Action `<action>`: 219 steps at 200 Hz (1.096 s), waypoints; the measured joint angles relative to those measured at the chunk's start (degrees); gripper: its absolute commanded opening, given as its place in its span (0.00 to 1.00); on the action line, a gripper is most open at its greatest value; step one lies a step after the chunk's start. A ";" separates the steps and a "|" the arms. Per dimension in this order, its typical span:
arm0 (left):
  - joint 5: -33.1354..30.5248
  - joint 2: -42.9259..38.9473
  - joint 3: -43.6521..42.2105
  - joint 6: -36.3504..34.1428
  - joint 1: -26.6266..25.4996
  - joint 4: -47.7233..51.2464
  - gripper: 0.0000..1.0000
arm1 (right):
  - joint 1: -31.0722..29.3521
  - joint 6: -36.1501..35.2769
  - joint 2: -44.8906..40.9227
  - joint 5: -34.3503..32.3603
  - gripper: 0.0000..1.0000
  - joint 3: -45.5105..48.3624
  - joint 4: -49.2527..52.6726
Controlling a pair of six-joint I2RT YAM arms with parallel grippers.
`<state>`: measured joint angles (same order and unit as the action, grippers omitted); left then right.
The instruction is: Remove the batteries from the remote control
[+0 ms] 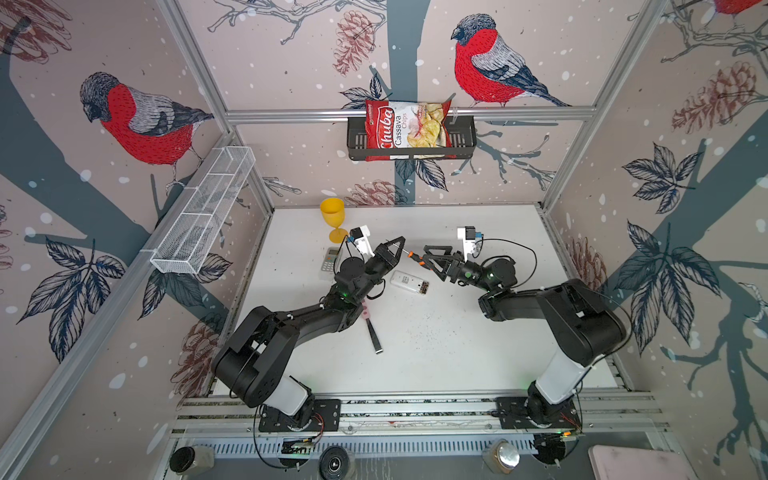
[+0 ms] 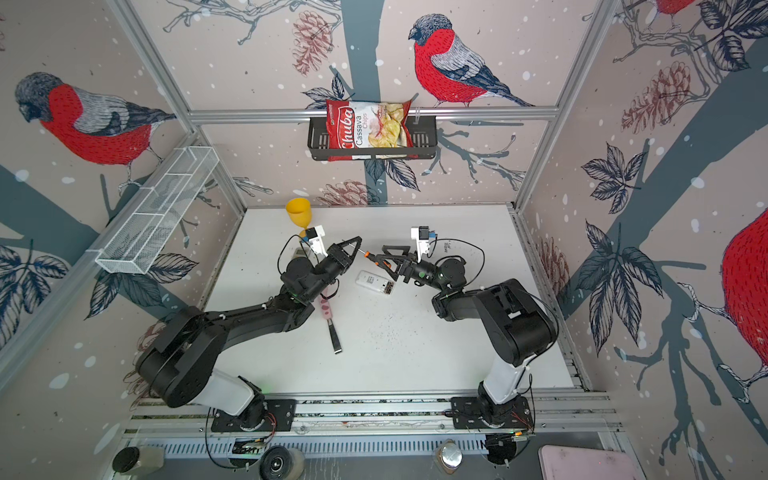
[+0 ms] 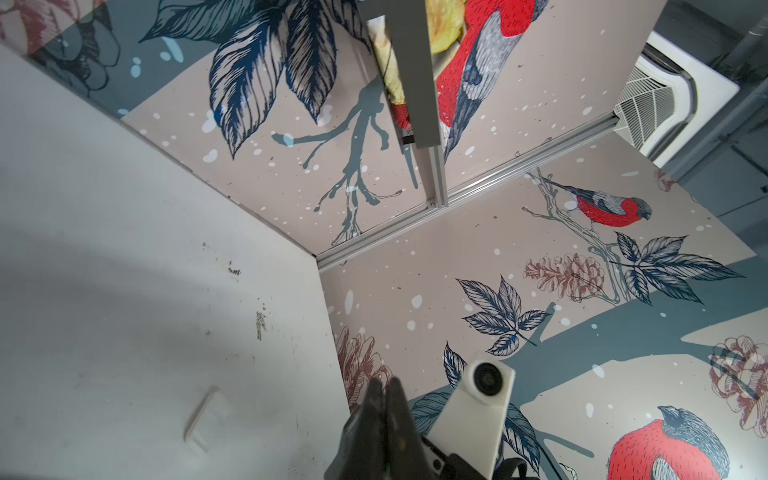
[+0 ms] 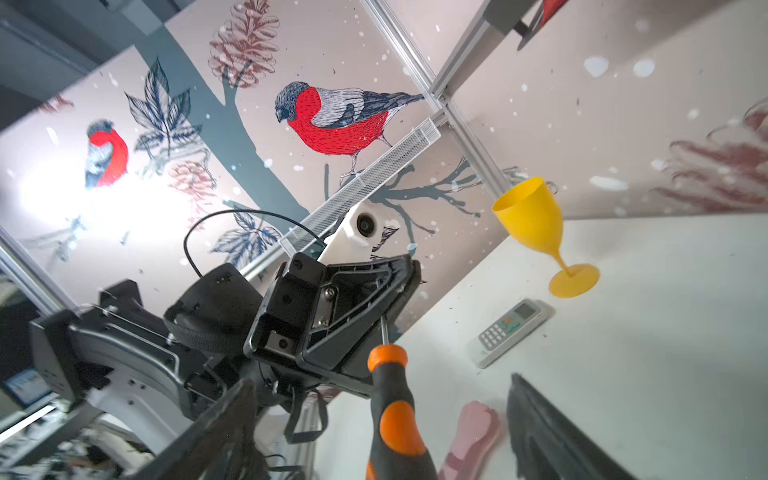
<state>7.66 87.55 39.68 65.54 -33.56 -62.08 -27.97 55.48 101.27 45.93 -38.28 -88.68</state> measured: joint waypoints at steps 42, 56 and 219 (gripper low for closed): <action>3.26 3.82 3.52 -2.27 0.00 -4.90 0.00 | 0.44 12.07 2.19 2.69 0.82 -4.11 -1.86; 4.33 4.92 4.20 -2.56 0.00 -6.32 0.00 | 0.42 12.98 2.16 3.48 0.78 -4.68 -2.67; 5.07 11.54 4.90 -1.22 0.04 -17.29 0.00 | -0.02 17.90 5.73 2.14 0.20 -7.34 -2.75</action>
<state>12.73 99.09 44.58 64.31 -33.52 -79.37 -27.99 73.38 107.00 48.07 -45.63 -91.44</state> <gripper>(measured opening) 0.053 0.278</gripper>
